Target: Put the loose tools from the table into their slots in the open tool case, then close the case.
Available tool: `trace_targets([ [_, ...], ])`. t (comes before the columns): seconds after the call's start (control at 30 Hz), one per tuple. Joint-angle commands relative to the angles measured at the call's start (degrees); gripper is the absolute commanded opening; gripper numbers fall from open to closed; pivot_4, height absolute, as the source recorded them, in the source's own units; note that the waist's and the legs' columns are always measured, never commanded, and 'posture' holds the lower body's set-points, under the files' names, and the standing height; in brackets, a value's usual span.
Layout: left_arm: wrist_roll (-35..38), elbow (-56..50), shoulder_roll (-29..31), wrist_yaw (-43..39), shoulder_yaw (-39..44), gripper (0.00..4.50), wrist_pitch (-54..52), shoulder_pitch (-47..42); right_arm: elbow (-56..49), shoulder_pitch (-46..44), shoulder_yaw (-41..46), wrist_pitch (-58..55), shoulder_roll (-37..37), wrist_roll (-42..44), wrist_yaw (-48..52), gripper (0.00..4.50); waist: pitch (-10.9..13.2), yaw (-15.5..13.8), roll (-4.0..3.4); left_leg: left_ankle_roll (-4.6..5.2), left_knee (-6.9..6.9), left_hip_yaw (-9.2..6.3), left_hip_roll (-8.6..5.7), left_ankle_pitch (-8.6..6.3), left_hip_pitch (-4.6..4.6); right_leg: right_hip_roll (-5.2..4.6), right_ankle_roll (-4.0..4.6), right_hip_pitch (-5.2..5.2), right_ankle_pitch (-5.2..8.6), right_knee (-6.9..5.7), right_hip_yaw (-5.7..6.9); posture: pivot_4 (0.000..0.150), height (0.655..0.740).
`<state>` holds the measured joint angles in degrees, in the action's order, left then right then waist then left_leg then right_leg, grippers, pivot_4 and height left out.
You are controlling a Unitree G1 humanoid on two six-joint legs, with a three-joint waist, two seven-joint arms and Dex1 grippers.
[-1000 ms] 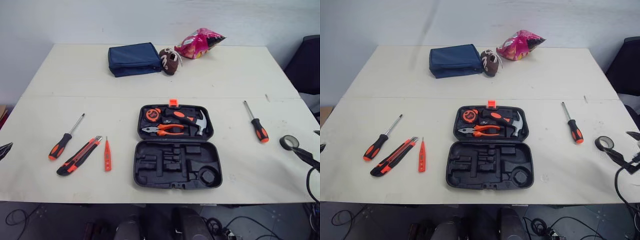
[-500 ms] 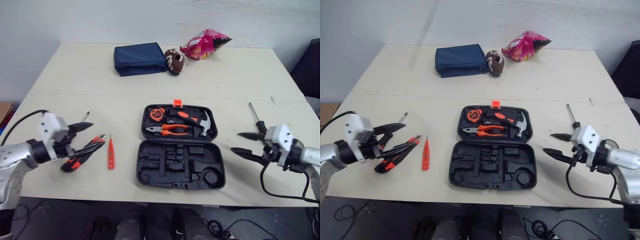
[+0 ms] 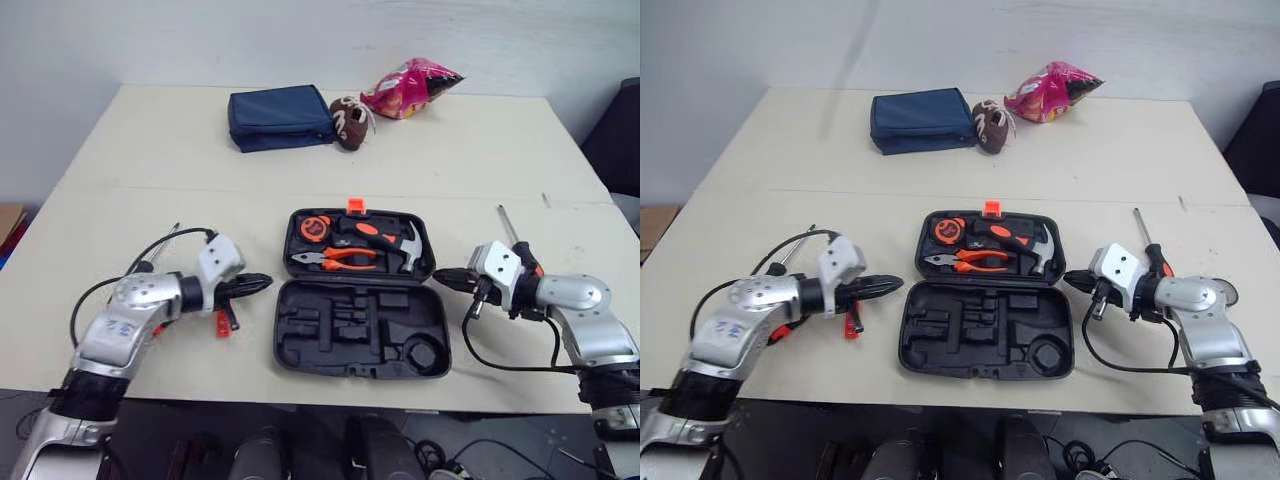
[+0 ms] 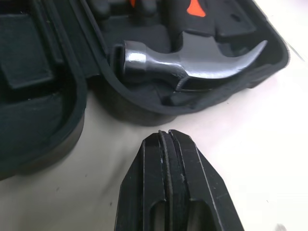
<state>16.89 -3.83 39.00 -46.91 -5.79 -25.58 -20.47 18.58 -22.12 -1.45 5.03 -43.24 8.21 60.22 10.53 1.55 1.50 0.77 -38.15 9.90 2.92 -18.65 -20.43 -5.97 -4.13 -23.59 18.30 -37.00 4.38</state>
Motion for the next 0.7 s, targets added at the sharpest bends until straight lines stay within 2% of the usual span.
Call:
trace_targets([
  [0.03,-1.9,0.5,-1.8,1.6,-0.3,0.05,0.5,-1.1,0.2,-0.4,0.2,1.4,0.7,-0.3,-0.3,0.0,0.0,0.0,0.0,0.0,-0.01,0.0,0.01,0.0,-0.03,0.0,0.0,-0.01,0.0,0.0,0.01,0.15,0.74],
  [0.17,-4.9,2.2,-4.5,3.5,-2.4,0.05,0.8,-2.4,0.2,-1.0,-0.6,2.2,1.8,-0.2,0.5,0.0,0.0,0.0,0.0,0.0,-0.08,-0.02,0.04,0.0,-0.02,0.01,0.0,0.0,0.0,-0.04,0.01,0.15,0.74],
  [0.43,-5.7,2.2,-8.2,3.3,-2.6,0.05,2.1,-3.0,-1.3,-0.8,-1.5,2.0,3.7,-0.1,1.1,0.0,0.0,0.2,0.0,-0.04,-0.07,0.0,0.14,0.01,0.02,0.12,0.01,-0.01,0.0,-0.06,-0.02,0.15,0.74],
  [0.57,-5.8,1.2,-7.8,3.4,-2.0,0.05,1.3,-1.6,-1.8,-1.0,-0.9,0.9,4.4,0.6,0.8,0.0,0.0,0.2,0.0,-0.05,-0.08,0.0,0.15,0.01,0.02,0.12,0.01,0.0,0.0,-0.07,-0.04,0.15,0.74],
  [0.7,-5.8,1.3,-5.1,4.1,2.1,0.05,1.5,-0.6,-1.3,-0.7,1.3,0.4,2.8,1.0,0.3,0.0,0.0,0.2,0.0,-0.06,-0.07,0.0,0.19,0.01,0.02,0.14,0.02,-0.01,0.01,-0.06,-0.03,0.15,0.74],
])
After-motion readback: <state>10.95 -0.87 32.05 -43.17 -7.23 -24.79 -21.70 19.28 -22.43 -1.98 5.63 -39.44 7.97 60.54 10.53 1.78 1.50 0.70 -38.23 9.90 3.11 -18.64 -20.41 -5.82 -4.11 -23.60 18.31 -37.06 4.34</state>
